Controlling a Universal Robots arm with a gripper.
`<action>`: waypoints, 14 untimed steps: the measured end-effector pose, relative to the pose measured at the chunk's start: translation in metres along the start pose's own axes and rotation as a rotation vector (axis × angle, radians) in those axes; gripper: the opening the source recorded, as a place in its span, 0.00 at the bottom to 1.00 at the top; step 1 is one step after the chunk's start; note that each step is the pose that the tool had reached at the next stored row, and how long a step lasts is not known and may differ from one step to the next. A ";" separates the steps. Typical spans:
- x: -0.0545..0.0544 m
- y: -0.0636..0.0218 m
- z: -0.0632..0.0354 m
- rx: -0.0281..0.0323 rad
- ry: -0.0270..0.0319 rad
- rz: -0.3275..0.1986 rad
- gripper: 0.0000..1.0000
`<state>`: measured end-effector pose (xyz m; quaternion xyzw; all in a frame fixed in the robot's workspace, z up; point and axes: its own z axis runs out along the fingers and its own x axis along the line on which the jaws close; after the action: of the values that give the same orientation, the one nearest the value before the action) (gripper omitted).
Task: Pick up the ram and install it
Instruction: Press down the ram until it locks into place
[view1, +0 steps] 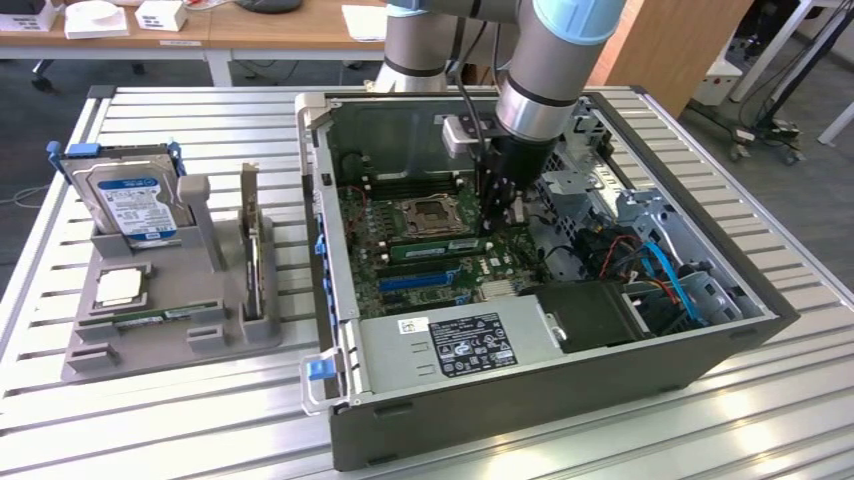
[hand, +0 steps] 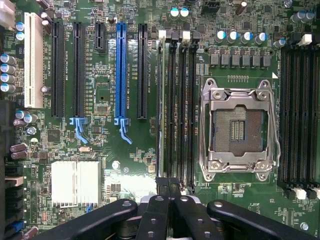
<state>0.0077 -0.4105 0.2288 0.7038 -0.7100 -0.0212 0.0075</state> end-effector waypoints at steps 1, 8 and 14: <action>0.000 0.0000 0.0000 0.0000 0.0000 0.000 0.10; 0.000 0.0000 0.0011 0.0000 -0.0001 0.000 0.10; 0.000 -0.0001 0.0023 0.0000 -0.0001 0.000 0.10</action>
<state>0.0077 -0.4104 0.2265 0.7038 -0.7101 -0.0213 0.0074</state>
